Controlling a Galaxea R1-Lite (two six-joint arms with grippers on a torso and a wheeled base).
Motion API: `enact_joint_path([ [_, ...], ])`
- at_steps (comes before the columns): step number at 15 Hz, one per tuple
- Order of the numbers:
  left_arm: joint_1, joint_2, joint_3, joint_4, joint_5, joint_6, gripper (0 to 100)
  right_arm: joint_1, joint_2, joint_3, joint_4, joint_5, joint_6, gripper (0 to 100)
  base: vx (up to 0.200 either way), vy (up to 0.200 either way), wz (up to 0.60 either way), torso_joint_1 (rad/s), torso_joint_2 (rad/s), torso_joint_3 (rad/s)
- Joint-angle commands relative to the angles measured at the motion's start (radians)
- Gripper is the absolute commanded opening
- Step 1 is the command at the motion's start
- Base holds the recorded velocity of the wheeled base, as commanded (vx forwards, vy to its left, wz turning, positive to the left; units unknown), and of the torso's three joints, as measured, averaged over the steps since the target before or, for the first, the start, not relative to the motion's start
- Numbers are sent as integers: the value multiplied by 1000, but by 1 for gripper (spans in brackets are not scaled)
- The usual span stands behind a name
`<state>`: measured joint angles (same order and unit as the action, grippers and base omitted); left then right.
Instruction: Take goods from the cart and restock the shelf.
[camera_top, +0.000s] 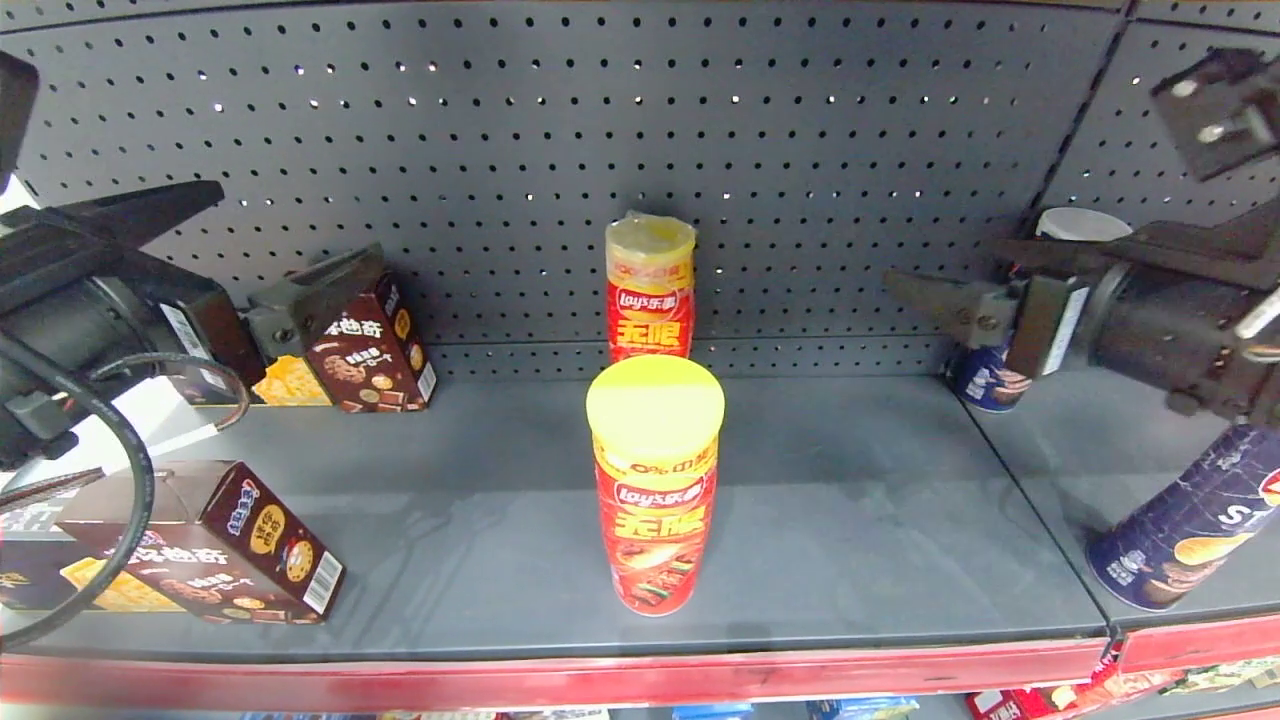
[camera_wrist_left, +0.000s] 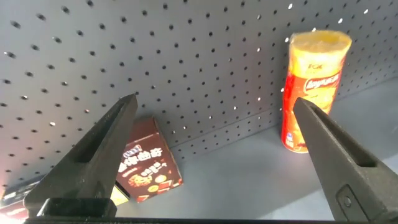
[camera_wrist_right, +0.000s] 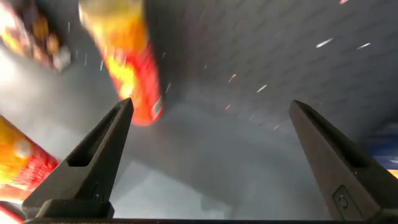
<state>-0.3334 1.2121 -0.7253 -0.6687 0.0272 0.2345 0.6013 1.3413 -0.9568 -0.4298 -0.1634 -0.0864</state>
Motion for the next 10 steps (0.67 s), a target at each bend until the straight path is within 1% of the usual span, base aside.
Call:
enact_joint_path([
  [1, -1, -39, 4, 0, 0, 0, 100, -40, -152, 50, -1, -4, -3, 100, 0, 0, 0, 0, 0, 0],
  [2, -1, -63, 6, 3, 0, 0, 100, -44, -237, 116, 2, -4, -4, 100, 0, 0, 0, 0, 0, 0],
  [3, 1, -74, 12, 1, 0, 0, 100, -48, -283, 151, 3, -2, -4, 100, 0, 0, 0, 0, 0, 0],
  [4, 1, -85, 20, 1, 2, 0, 100, -54, -315, 171, 5, -2, -4, 100, 0, 0, 0, 0, 0, 0],
  [5, 1, -123, 55, 1, 2, 2, 100, -75, -386, 210, 11, 5, -6, 100, 0, 0, 0, 0, 0, 0],
  [6, -1, -149, 76, 3, 2, 2, 100, -77, -425, 224, 25, 7, -6, 100, 0, 0, 0, 0, 0, 0],
  [7, -1, -151, 78, 3, 2, 0, 100, -77, -432, 225, 29, 7, -6, 100, 0, 0, 0, 0, 0, 0],
  [8, -1, -206, 112, 3, 0, 2, 100, -74, -516, 231, 102, 8, -7, 100, 0, 0, 0, 0, 0, 0],
  [10, 1, -260, 119, 5, 2, 0, 100, -78, -613, 239, 180, 7, -9, 100, 0, 0, 0, 0, 0, 0],
])
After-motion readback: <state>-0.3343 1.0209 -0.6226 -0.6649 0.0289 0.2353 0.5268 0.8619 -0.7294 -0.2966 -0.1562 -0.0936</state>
